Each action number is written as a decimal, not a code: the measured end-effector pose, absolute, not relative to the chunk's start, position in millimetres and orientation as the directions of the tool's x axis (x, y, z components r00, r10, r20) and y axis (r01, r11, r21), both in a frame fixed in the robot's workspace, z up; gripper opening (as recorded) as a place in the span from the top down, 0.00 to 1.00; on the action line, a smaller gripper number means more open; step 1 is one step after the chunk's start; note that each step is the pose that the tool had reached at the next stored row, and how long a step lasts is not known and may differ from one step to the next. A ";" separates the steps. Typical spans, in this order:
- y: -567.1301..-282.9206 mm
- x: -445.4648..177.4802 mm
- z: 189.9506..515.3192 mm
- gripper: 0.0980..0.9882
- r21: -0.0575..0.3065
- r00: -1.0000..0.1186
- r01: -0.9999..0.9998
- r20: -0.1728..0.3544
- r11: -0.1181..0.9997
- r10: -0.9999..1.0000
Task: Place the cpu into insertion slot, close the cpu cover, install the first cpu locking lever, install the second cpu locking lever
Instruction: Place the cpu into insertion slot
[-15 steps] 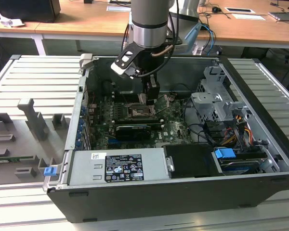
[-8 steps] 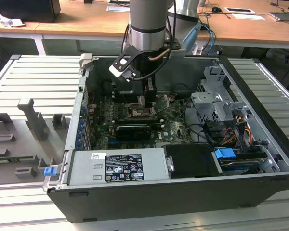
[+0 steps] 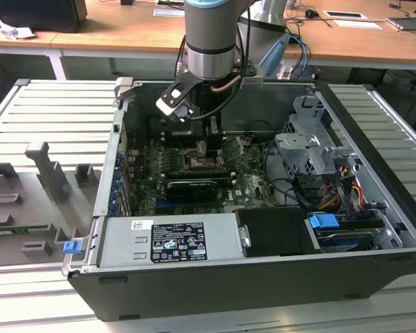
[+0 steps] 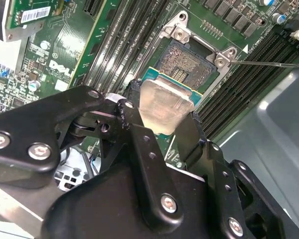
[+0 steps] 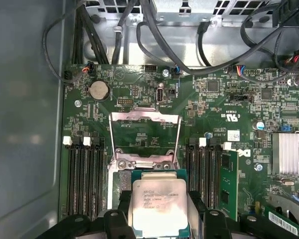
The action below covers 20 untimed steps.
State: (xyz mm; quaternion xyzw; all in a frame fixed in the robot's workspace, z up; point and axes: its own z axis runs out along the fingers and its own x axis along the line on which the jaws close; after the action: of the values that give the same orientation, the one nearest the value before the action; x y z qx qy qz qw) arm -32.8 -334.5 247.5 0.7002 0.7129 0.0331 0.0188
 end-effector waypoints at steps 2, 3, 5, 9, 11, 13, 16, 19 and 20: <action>-334.5 -33.1 247.4 0.52 0.074 -0.019 0.997 0.020 0.017 1.000; -334.5 -33.3 247.4 0.52 0.074 -0.019 0.997 0.020 0.017 1.000; -334.4 -34.8 246.8 0.52 0.074 -0.019 0.997 0.020 0.017 1.000; -327.5 -35.7 243.4 0.52 0.074 -0.018 0.997 0.019 0.017 1.000; -325.7 -36.9 238.0 0.52 0.074 -0.003 0.997 0.020 0.002 1.000; -325.5 -38.9 233.6 0.52 0.074 0.008 0.997 0.020 -0.010 1.000; -325.4 -46.1 225.3 0.52 0.074 0.010 0.997 0.020 -0.012 1.000; -325.3 -46.4 218.5 0.52 0.074 0.021 0.997 0.020 -0.022 1.000; -325.3 -46.6 217.1 0.52 0.074 0.026 0.997 0.020 -0.028 0.999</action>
State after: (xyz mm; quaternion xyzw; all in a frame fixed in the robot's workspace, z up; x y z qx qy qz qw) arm -46.6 -325.3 217.1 0.7160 0.6970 0.0327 0.0195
